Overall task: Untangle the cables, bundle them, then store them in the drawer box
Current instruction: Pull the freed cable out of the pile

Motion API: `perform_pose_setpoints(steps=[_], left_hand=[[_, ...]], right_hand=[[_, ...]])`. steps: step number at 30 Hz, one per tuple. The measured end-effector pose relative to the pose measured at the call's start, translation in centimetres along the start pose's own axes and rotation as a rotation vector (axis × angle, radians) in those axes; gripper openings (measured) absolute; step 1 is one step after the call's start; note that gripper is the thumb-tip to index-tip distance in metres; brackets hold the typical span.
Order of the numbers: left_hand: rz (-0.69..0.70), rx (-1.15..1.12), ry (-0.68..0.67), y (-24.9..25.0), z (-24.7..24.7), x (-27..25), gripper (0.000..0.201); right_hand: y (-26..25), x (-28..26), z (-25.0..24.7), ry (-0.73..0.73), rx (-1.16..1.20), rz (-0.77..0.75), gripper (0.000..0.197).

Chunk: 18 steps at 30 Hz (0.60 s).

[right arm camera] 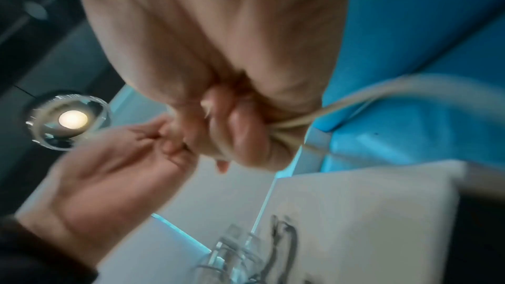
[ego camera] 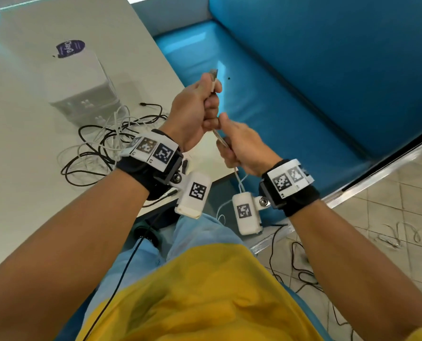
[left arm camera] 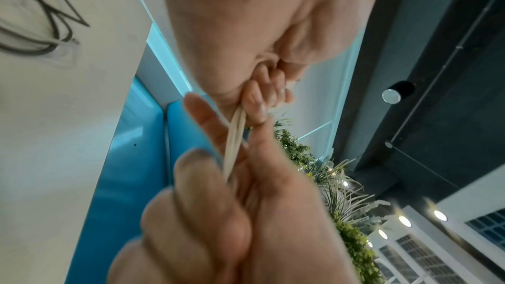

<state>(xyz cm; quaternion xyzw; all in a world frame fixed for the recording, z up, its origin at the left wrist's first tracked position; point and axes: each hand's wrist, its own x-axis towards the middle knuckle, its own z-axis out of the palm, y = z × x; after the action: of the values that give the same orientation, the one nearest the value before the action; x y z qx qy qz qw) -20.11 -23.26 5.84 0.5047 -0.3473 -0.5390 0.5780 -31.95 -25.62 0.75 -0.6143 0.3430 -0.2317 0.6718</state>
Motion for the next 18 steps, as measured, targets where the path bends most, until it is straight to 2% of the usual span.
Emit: perform_pose_setpoints(steps=[2,4,6,8,11,14,16,18], left_hand=[[0.014,0.022,0.022,0.5,-0.5,0.1,0.036],[0.025,0.037,0.048,1.1,-1.1,0.1,0.035],[0.023,0.058,0.072,1.6,-1.6,0.3,0.035],[0.011,0.098,0.079,1.7,-1.9,0.3,0.034],[0.002,0.158,0.056,1.3,-2.0,0.1,0.034],[-0.006,0.213,0.037,1.2,-2.3,-0.3,0.033],[-0.013,0.228,0.009,1.2,-2.6,-0.6,0.033],[-0.035,0.241,-0.021,1.1,-2.8,-0.9,0.034]], right_hand=[[2.4,0.0,-0.9,0.031,0.038,0.07,0.052],[5.4,-0.2,-2.4,0.153,-0.035,0.126,0.054],[8.7,-0.4,-4.2,0.314,-0.23,0.203,0.054],[11.7,-0.7,-5.7,0.406,-0.448,0.283,0.052],[14.6,-0.8,-6.6,0.383,-0.561,0.402,0.049],[14.7,0.0,-7.3,0.313,-0.665,0.465,0.04],[13.0,1.1,-7.4,0.317,-0.657,0.418,0.031],[9.3,2.0,-6.7,0.323,-0.503,0.286,0.024]])
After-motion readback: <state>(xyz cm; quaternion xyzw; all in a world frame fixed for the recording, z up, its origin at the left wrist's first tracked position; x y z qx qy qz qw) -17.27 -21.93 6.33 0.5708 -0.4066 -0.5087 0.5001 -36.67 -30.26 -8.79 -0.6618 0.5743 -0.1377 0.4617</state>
